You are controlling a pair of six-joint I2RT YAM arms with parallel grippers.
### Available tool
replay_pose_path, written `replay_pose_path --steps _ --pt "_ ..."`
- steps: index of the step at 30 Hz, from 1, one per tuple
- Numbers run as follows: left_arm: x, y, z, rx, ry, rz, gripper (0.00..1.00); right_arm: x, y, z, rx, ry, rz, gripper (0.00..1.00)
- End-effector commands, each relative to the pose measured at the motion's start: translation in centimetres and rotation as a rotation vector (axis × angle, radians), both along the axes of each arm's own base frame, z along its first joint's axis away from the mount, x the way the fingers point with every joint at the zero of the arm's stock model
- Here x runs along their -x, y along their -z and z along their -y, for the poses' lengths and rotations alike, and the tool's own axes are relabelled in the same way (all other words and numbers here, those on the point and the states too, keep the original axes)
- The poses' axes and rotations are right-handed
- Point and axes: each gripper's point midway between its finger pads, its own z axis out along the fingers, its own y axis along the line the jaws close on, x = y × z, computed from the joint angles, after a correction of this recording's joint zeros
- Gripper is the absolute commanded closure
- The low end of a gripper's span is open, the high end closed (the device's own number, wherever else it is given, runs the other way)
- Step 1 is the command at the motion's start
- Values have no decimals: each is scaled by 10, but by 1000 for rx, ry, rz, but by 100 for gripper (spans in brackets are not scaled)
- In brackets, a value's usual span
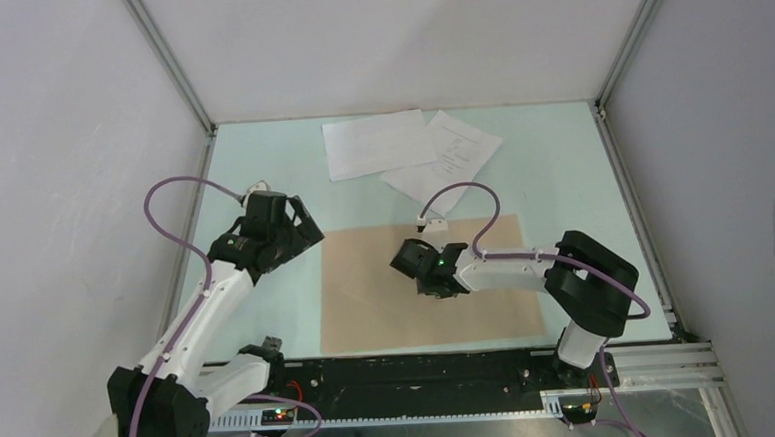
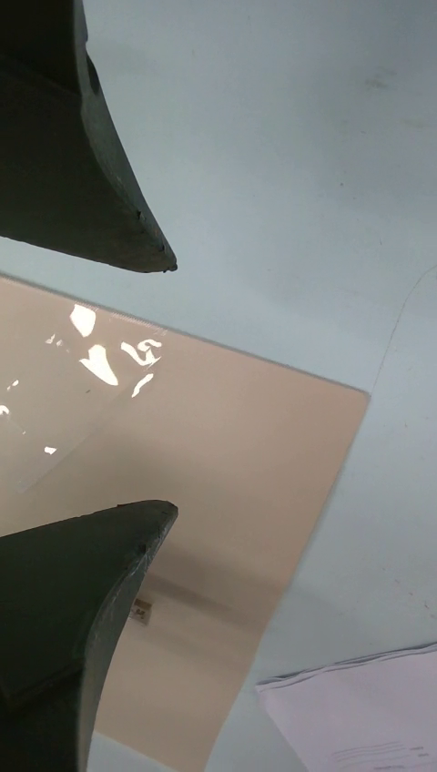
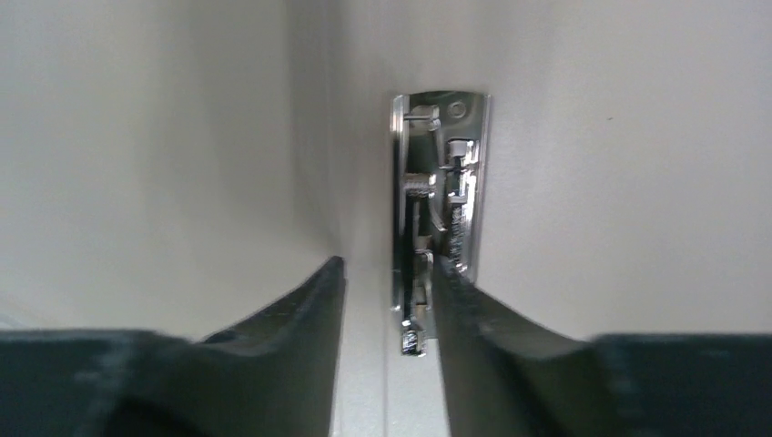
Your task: Put the files into the folder
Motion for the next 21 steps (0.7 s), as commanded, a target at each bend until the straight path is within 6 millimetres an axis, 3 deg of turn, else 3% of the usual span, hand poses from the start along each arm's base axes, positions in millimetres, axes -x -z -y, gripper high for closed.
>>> replay_pose_path --steps 1,4,10,11,16,17,18,19,20,21 --pt "-28 -31 13 46 29 95 0 9 -16 2 -46 -57 -14 50" --pt "-48 -54 18 58 30 141 0 8 -42 -6 -139 -73 2 34" --pt "-96 -83 33 78 36 198 0 -24 -102 -4 -365 -37 63 28" --pt "-104 -78 36 82 41 189 0 -32 -110 -2 -399 -45 70 28" --pt "-131 -82 53 142 73 199 0 -85 -137 -4 -620 -52 100 27" --pt "-140 -93 54 146 72 227 0 -104 -145 -4 -669 -52 119 26" --pt "-151 -85 52 141 60 208 0 -114 -148 -5 -694 -54 129 26" --pt "-163 -98 52 150 57 243 1 -128 -157 -9 -732 -62 159 26" --pt "-176 -85 49 154 47 214 1 -146 -156 -9 -766 -55 147 26" --pt "-190 -97 50 173 45 251 3 -161 -165 -12 -806 -66 182 26"
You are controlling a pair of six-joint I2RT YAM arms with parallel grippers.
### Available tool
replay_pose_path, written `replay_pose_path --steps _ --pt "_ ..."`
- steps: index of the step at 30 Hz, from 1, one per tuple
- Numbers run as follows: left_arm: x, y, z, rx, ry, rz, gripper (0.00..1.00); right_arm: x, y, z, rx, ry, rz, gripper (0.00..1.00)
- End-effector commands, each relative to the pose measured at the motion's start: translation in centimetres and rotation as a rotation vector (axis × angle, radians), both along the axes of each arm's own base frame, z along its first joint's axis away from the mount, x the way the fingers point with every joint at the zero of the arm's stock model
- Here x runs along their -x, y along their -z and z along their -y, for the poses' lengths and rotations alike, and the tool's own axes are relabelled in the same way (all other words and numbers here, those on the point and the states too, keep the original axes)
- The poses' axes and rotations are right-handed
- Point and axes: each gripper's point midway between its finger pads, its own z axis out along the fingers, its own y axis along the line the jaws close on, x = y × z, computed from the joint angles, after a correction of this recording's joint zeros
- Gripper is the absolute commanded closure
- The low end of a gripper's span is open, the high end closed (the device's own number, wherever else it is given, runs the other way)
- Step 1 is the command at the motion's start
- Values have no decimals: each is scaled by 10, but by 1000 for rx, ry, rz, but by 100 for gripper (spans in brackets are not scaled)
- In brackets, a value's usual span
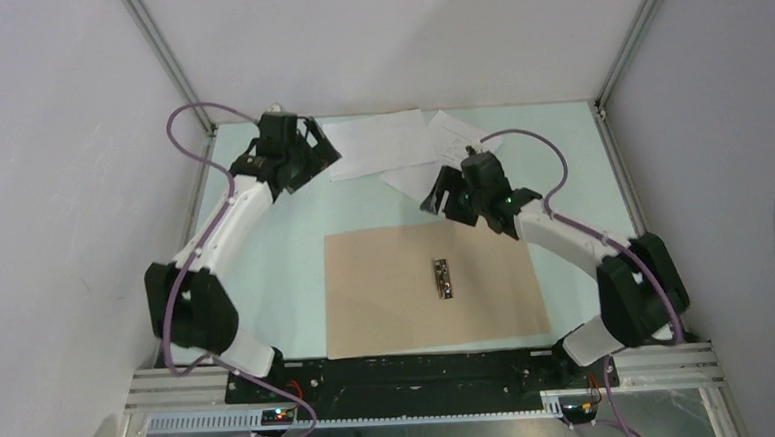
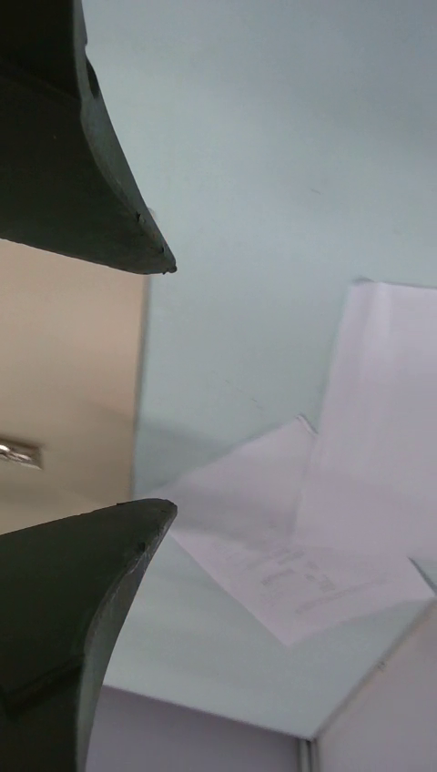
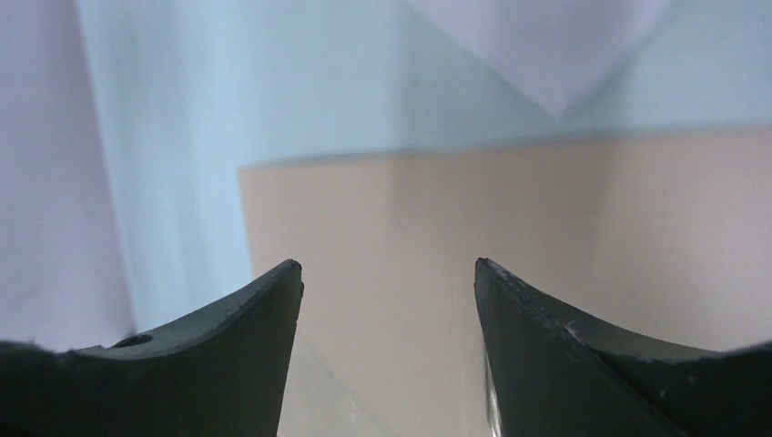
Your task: Put the files into the folder
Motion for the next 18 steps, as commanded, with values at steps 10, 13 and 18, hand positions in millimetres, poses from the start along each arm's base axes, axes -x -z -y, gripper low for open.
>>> replay_pose_path --steps 10,13,18 --pt "-163 -4 12 181 76 178 8 -206 -10 -15 -437 85 139 26" --pt "-189 19 19 205 97 186 9 -229 2 -14 -453 118 138 27" --pt "-223 48 36 320 98 211 10 -258 18 -8 -452 166 148 27"
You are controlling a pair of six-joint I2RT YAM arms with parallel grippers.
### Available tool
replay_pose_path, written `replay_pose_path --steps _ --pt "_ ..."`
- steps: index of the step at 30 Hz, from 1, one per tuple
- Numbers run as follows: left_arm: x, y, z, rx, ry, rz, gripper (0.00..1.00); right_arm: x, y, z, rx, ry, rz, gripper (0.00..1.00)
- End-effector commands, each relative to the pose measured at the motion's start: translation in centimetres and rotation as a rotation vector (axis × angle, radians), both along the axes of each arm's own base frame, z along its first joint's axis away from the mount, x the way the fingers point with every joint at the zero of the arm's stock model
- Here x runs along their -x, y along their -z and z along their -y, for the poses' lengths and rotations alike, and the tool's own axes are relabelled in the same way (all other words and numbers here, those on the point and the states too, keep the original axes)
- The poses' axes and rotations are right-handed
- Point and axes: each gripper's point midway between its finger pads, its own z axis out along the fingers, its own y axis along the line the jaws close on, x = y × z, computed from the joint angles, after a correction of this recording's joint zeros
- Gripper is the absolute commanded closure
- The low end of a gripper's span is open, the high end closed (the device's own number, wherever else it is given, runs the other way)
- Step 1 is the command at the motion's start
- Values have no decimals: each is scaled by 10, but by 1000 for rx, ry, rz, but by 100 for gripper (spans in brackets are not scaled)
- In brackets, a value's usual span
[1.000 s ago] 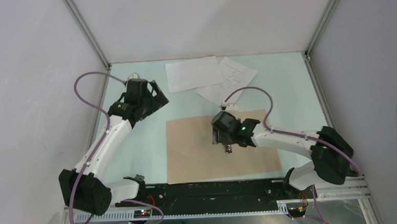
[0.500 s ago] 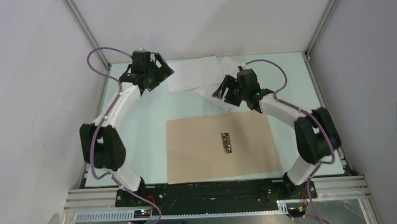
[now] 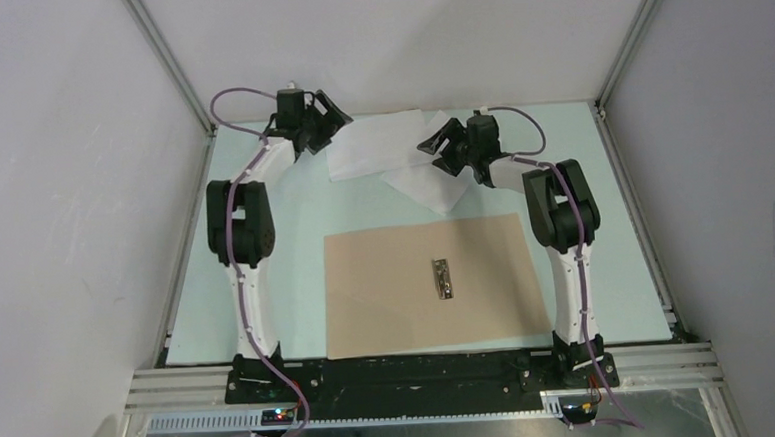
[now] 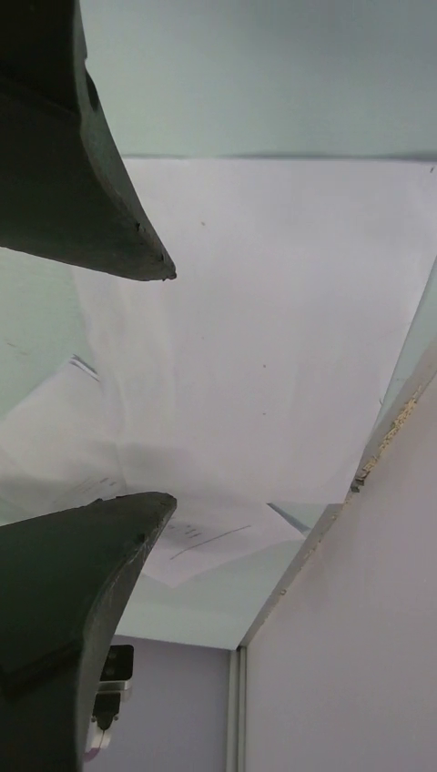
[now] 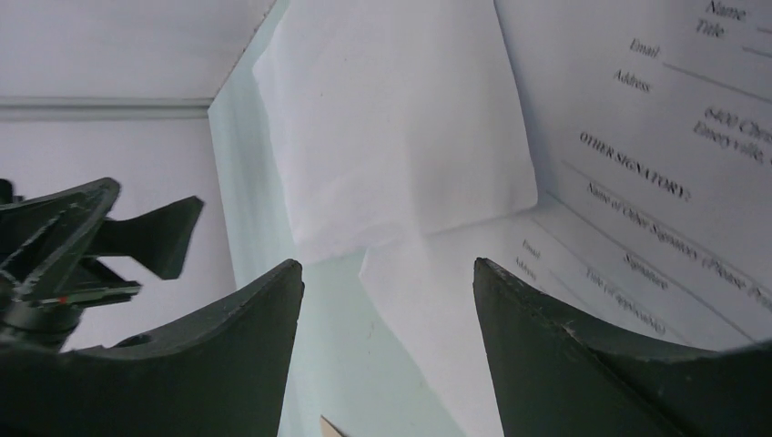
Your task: Put the files into the folder
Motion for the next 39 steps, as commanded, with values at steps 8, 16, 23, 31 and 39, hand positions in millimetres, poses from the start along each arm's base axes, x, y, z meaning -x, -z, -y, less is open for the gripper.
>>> replay_pose_path --steps 8,16,23,31,39 --pt "-47 36 9 166 -107 27 9 -27 -22 22 25 106 96 28" --pt "-37 85 -6 158 -247 -126 10 -32 -7 32 44 130 66 28" --pt "-34 96 -7 157 -255 -158 10 -40 2 20 36 99 56 28" --pt "-32 102 -6 152 -251 -185 11 -46 18 22 50 127 23 29" --pt "-35 103 -6 153 -252 -189 11 -49 28 17 39 109 2 29"
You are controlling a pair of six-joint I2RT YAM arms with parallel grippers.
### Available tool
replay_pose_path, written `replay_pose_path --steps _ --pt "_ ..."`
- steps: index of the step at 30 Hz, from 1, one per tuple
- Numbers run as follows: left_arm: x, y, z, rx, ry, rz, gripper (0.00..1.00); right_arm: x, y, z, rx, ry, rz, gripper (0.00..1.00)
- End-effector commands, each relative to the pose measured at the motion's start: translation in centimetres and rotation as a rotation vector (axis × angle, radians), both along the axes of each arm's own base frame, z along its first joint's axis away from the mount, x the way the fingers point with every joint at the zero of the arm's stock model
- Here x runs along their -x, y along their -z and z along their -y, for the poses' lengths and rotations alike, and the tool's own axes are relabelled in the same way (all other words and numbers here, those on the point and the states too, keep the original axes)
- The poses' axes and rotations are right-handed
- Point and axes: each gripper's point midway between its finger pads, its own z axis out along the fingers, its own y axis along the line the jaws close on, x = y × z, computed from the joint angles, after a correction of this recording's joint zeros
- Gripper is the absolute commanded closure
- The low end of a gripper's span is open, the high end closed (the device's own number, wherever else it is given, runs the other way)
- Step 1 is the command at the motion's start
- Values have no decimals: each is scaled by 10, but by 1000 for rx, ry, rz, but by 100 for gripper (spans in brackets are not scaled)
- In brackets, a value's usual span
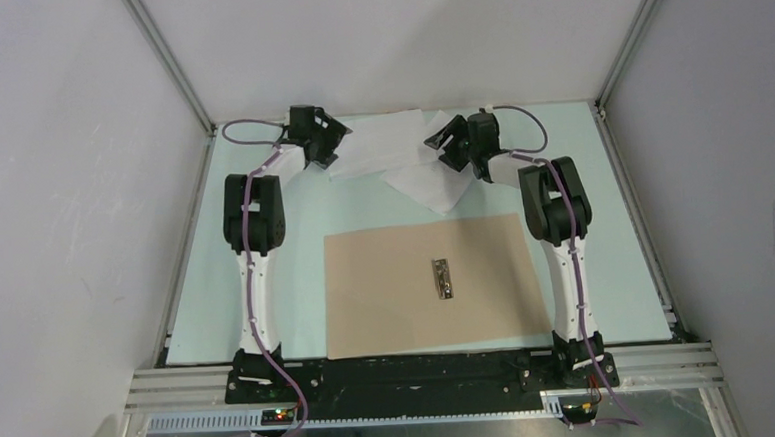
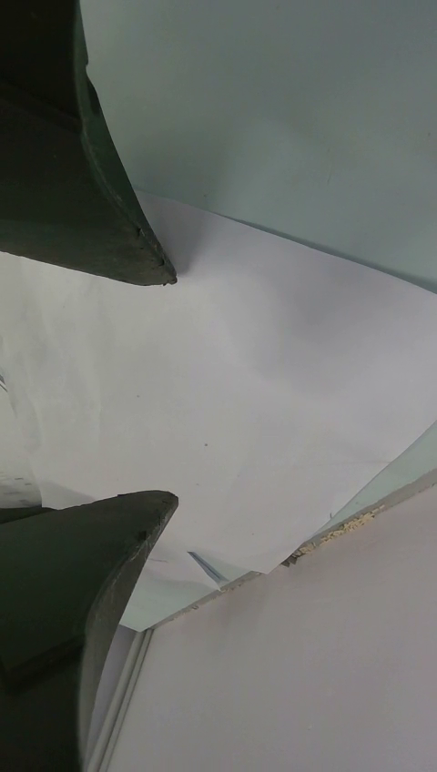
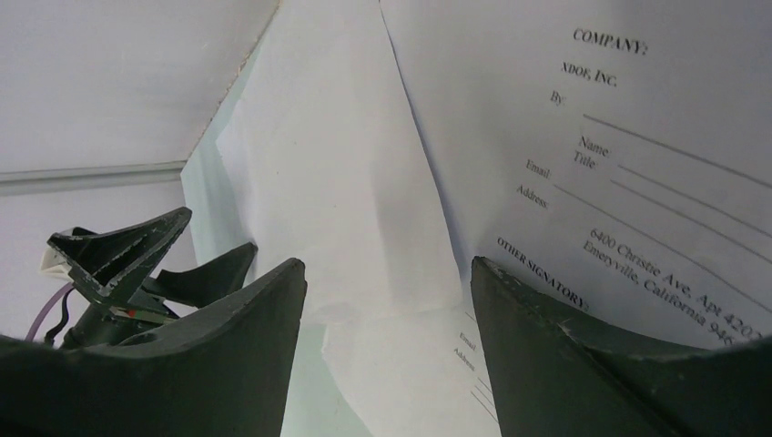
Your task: Put the files into the folder
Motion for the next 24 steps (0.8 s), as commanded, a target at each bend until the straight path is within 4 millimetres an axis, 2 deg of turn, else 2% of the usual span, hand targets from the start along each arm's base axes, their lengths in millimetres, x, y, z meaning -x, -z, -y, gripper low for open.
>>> replay_pose_path --steps 1,7,14,18,20,24 --pt "-2 12 -4 -8 -23 -36 11 -10 -1 -5 -10 -9 10 29" --pt "-3 14 -1 0 -15 -40 12 -8 -5 -21 -46 -57 19 29" --pt "-3 14 -1 2 -11 -43 12 -8 -26 -43 -173 -134 43 34" --pt "-4 13 0 7 -5 -38 11 -11 -37 -54 -201 -163 55 39" --pt "-4 10 1 8 2 -32 11 -14 -41 -57 -198 -166 57 48" --pt "-5 -7 7 19 45 -3 11 -22 -40 -60 -187 -172 52 74"
